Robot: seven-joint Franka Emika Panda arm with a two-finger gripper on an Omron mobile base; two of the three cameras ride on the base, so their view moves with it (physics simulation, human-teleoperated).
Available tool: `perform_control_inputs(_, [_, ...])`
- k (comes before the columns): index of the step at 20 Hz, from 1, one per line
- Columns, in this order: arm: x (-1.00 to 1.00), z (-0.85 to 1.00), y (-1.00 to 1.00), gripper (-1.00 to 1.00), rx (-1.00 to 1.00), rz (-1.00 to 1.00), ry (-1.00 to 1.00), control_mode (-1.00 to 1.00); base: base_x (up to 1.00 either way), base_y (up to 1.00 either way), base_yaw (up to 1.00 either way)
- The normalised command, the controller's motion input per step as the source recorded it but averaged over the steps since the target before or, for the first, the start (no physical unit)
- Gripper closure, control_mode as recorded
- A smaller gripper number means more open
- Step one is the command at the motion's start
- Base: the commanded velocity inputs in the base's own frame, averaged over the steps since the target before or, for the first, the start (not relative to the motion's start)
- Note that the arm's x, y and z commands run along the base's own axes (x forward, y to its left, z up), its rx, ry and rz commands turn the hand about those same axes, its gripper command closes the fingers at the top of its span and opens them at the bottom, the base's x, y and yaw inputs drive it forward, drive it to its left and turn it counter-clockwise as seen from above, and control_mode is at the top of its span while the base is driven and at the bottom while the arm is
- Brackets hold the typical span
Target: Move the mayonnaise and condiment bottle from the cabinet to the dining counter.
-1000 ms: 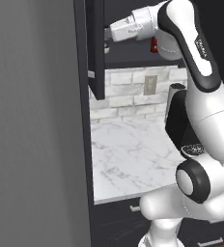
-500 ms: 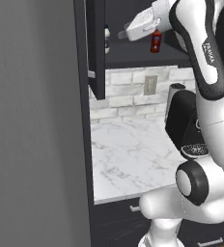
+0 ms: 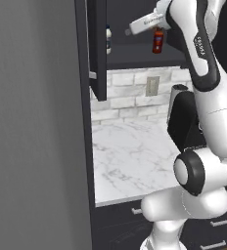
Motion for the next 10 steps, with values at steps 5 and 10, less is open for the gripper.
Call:
perform_control_inputs(5, [0.62,0.0,0.0,-1.0,0.0,-0.11,0.0,-1.0,0.0,0.0,0.0])
perform_control_inputs(10, [0.6,0.0,0.0,-1.0,-0.01,-0.11,0.0,-1.0,0.0,0.0,0.0])
